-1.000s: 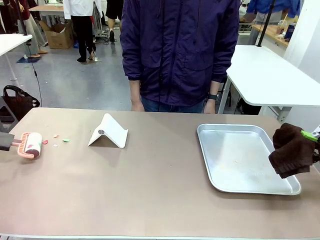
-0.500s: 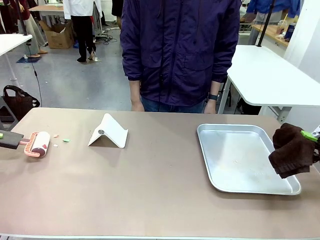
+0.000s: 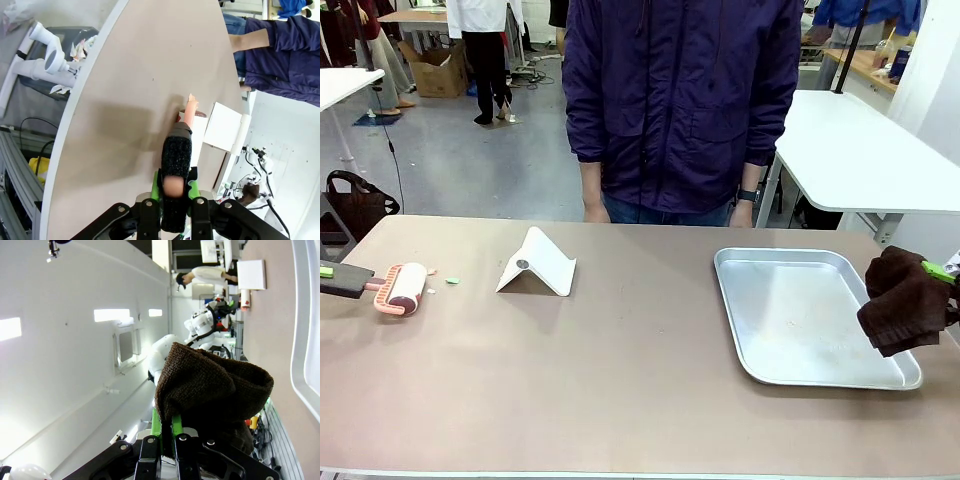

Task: Clean the surface of the table.
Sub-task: Clean the area not pointed to by the person.

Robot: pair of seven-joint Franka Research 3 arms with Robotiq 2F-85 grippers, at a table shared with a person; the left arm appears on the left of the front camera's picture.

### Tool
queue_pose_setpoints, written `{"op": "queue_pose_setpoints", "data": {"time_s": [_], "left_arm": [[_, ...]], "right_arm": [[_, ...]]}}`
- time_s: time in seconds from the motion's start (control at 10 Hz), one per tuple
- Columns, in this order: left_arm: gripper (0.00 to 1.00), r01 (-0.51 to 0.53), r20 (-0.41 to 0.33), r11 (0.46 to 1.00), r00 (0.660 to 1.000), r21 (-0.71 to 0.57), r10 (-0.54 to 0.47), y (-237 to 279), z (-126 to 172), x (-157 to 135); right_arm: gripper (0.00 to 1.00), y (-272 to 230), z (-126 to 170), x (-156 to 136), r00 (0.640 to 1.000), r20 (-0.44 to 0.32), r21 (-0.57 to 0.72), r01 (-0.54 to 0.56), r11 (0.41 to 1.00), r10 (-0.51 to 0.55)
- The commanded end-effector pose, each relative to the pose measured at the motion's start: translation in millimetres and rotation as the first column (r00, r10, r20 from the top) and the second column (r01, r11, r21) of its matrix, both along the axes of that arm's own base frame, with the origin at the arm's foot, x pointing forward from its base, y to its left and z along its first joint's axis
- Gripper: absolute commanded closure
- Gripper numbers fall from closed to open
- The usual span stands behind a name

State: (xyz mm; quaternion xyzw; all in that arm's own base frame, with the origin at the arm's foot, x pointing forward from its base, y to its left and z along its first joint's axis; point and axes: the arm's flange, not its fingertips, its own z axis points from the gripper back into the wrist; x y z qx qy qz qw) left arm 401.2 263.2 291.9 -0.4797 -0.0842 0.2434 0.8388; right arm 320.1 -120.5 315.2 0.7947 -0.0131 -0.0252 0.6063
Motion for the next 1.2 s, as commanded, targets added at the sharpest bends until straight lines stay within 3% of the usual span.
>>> {"op": "queue_pose_setpoints", "data": {"time_s": [0.0,0.7,1.1], "left_arm": [[0.78,0.046,-0.029,0.994,0.999,0.103,-0.043,-13,-27,-4],[0.78,0.191,-0.061,0.972,0.981,0.139,-0.185,-72,-48,1],[0.78,0.203,-0.047,0.971,0.979,0.13,-0.198,-101,-47,11]], "right_arm": [[0.91,1,4,1,1.0,0.007,0.014,0.015,1.0,-0.016],[0.91,1,4,1,1.0,0.007,0.014,0.015,1.0,-0.016],[0.91,1,4,1,1.0,0.007,0.014,0.015,1.0,-0.016]]}}
